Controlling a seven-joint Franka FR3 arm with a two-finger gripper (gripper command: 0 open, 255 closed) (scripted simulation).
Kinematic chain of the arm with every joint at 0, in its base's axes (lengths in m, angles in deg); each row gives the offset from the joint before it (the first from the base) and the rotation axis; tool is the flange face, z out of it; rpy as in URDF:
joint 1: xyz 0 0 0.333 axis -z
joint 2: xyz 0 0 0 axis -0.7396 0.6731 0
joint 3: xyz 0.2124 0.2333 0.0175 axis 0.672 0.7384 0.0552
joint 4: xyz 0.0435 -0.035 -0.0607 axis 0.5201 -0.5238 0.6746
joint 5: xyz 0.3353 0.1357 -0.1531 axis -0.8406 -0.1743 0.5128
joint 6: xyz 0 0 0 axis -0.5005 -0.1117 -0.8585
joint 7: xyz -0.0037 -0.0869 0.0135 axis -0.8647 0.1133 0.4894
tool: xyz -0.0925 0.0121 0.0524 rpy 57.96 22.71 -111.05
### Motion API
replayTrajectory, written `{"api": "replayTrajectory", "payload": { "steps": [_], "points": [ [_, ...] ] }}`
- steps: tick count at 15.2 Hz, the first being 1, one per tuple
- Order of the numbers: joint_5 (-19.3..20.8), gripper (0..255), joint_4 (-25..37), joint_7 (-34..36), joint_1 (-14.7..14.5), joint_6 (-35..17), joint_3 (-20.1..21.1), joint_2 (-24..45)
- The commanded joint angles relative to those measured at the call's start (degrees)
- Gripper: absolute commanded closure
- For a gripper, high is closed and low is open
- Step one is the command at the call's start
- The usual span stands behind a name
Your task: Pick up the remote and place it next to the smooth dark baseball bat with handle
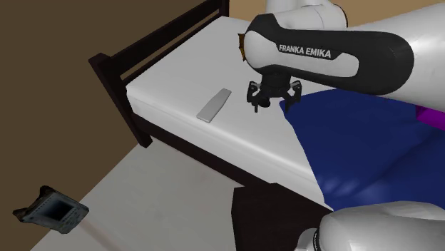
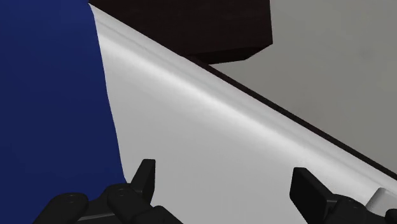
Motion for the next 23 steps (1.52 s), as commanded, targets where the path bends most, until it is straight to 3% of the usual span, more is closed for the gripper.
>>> {"api": "replayTrajectory", "payload": {
  "steps": [1,6,12,20,23],
  "points": [
    [-0.49,0,1.7,4.62,0.22,-2.54,2.29,3.73],
    [1.12,0,7.31,15.34,1.32,-8.38,6.82,14.35],
    [7.02,0,16.73,28.99,1.45,-13.18,10.07,28.47],
    [16.47,0,34.07,44.95,-3.17,-14.57,8.47,47.6],
    [17.19,0,34.38,45.8,-3.68,-15.79,7.99,49.15]
  ]
}}
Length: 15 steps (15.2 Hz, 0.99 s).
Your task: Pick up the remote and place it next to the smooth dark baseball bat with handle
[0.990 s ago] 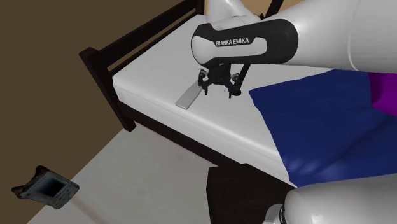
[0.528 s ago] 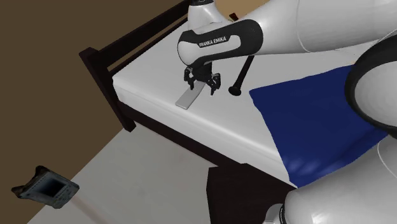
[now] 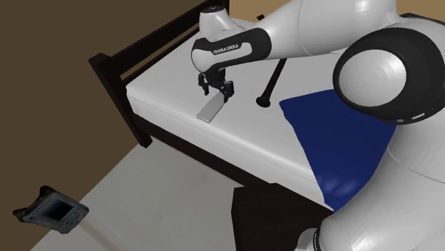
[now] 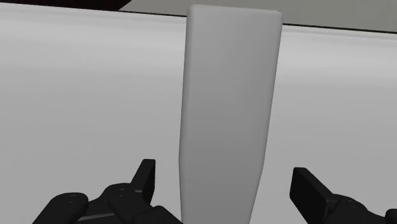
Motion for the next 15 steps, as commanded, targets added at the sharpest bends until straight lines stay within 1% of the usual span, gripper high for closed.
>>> {"api": "replayTrajectory", "payload": {
  "steps": [1,5,13,14,15],
  "points": [
    [0.57,0,-0.11,0.58,-0.28,-1.17,-0.29,1.09],
    [1.58,0,-1.42,1.21,-0.6,-4.01,-0.79,2.8],
    [1.58,0,-1.42,1.21,-0.6,-4.01,-0.79,2.79],
    [1.58,255,-1.42,1.21,-0.6,-4.01,-0.79,2.79],
    [1.58,255,-1.42,1.21,-0.6,-4.01,-0.79,2.79]
  ]
}}
